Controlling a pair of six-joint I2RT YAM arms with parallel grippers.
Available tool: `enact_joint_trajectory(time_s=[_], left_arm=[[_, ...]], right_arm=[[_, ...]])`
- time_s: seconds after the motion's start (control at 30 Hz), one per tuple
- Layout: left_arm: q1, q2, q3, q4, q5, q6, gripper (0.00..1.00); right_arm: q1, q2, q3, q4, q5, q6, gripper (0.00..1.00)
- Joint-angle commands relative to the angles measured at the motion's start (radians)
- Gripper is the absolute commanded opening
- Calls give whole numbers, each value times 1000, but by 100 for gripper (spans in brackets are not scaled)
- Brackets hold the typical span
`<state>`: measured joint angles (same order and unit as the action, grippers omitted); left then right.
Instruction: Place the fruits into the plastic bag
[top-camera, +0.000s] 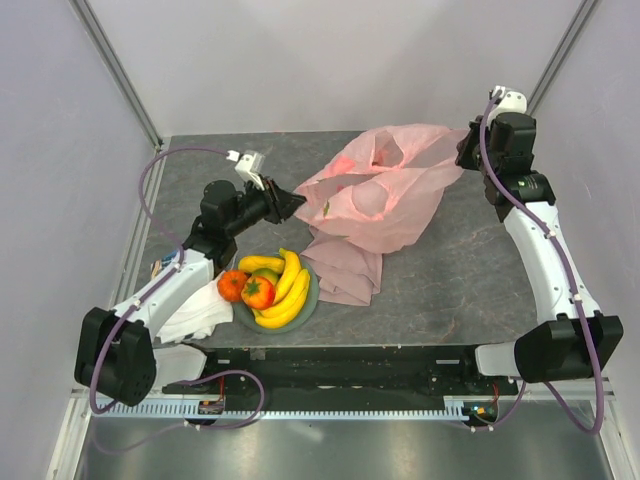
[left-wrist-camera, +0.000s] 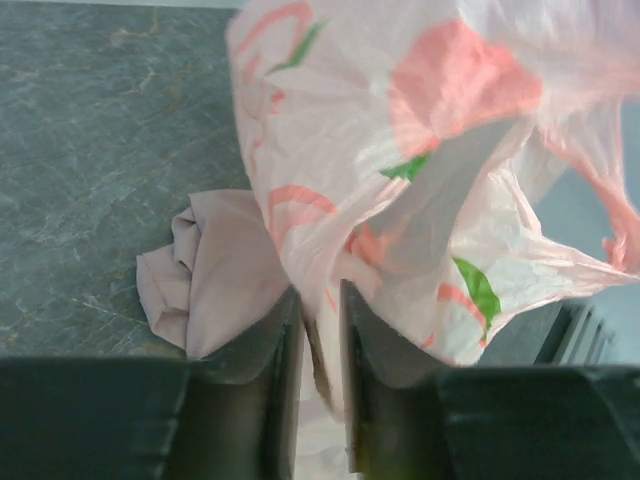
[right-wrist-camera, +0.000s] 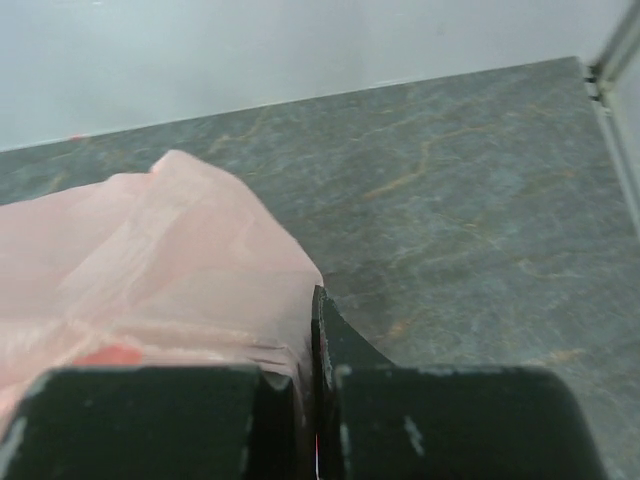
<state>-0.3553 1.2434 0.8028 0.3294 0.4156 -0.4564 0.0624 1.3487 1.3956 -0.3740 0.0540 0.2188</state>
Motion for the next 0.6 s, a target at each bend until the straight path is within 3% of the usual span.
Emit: enact_joint_trajectory(time_s=[0.0, 0.1, 0.3, 0.57], left_arm=[[-71, -15, 48, -36, 37, 103, 69], [-126, -70, 56, -69, -70, 188, 84], [-266, -200, 42, -84, -265, 350, 86], [-421, -144, 87, -70, -244, 378, 87]], right_arm=[[7, -26, 8, 79, -176, 39, 0], [43, -14, 19, 96, -215, 45, 0], [131, 7, 14, 96, -195, 43, 0], [183, 18, -24, 103, -171, 65, 0]])
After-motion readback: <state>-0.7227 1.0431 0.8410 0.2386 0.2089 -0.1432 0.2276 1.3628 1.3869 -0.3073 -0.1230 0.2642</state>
